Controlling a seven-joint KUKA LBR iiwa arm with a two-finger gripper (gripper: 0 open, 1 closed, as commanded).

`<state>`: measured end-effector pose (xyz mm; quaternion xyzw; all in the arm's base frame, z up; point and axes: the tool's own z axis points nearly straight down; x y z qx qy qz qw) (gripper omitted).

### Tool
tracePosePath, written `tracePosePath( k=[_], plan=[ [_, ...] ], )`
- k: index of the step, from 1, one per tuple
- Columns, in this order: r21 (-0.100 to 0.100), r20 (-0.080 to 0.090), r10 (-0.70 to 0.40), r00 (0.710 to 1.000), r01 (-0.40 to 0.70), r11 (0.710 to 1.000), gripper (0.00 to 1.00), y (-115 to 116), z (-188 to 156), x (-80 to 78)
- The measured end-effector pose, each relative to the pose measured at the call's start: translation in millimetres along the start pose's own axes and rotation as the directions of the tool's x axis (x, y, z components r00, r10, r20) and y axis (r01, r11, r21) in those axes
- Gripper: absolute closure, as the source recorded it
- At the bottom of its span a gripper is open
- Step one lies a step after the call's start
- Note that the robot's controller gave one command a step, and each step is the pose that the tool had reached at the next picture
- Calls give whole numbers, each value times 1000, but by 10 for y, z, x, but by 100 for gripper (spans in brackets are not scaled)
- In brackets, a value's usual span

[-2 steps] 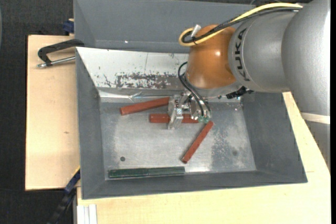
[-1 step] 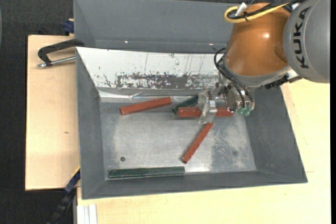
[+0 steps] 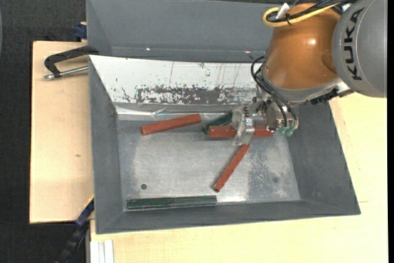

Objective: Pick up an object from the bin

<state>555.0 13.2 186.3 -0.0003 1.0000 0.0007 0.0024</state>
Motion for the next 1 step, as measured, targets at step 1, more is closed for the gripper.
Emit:
tracePosePath(
  k=[1],
  plan=[
    [-1,-6,-55,998,55,998,100,-72,-140,-31]
  ],
)
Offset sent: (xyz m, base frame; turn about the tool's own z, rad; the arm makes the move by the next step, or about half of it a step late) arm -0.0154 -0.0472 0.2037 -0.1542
